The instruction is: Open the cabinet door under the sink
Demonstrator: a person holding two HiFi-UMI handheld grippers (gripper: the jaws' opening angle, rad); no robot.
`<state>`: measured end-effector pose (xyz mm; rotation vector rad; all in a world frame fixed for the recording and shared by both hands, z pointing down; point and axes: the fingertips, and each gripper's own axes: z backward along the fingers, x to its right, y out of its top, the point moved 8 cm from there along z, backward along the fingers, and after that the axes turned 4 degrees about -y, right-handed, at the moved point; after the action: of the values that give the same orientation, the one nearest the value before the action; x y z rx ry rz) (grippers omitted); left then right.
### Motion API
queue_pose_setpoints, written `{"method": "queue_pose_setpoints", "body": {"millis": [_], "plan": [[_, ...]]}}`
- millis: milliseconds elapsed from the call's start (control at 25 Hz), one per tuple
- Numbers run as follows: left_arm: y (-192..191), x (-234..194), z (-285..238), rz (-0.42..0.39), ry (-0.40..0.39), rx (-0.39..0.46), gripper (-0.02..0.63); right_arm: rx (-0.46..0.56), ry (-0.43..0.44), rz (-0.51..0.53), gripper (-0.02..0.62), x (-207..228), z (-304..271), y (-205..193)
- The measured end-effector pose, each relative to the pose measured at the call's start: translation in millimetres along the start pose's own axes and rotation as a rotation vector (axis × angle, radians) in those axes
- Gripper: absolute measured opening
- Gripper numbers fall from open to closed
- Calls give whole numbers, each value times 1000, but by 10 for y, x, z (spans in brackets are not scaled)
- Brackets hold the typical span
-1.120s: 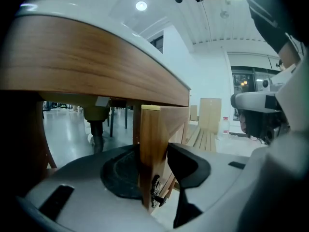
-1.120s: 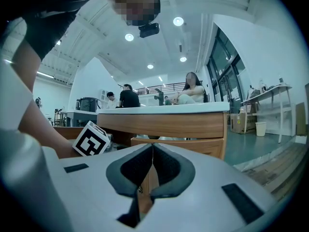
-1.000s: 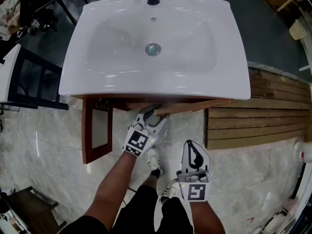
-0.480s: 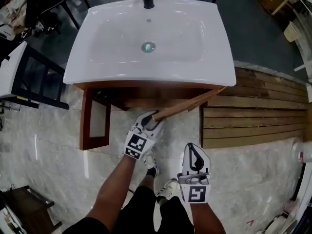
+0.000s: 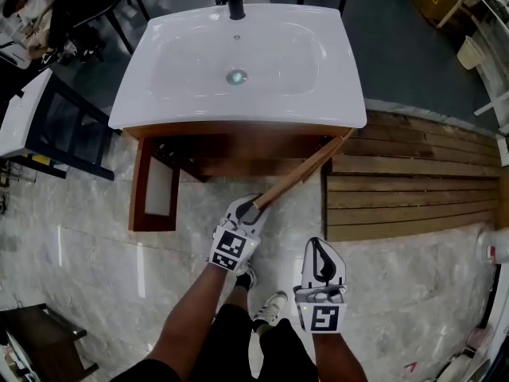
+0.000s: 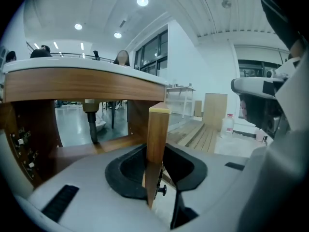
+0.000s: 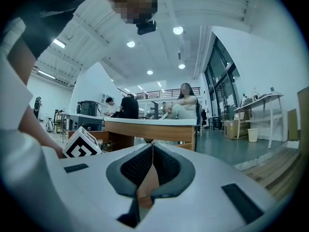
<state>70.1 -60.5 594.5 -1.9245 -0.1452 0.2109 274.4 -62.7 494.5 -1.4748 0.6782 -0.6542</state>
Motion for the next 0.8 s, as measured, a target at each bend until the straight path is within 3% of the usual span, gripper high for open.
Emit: {"method": "queue_pose_setpoints", "body": {"millis": [280, 520, 800], "plan": [[-16, 462, 39, -31, -49, -77, 101, 7, -71, -6, 25, 230, 246, 144], [-16, 845, -33, -58, -146, -93, 123, 27, -107, 75, 25, 490, 351, 193], [6, 1135, -176, -118, -253, -99, 153, 29, -189, 95, 25, 782, 493, 193]]}}
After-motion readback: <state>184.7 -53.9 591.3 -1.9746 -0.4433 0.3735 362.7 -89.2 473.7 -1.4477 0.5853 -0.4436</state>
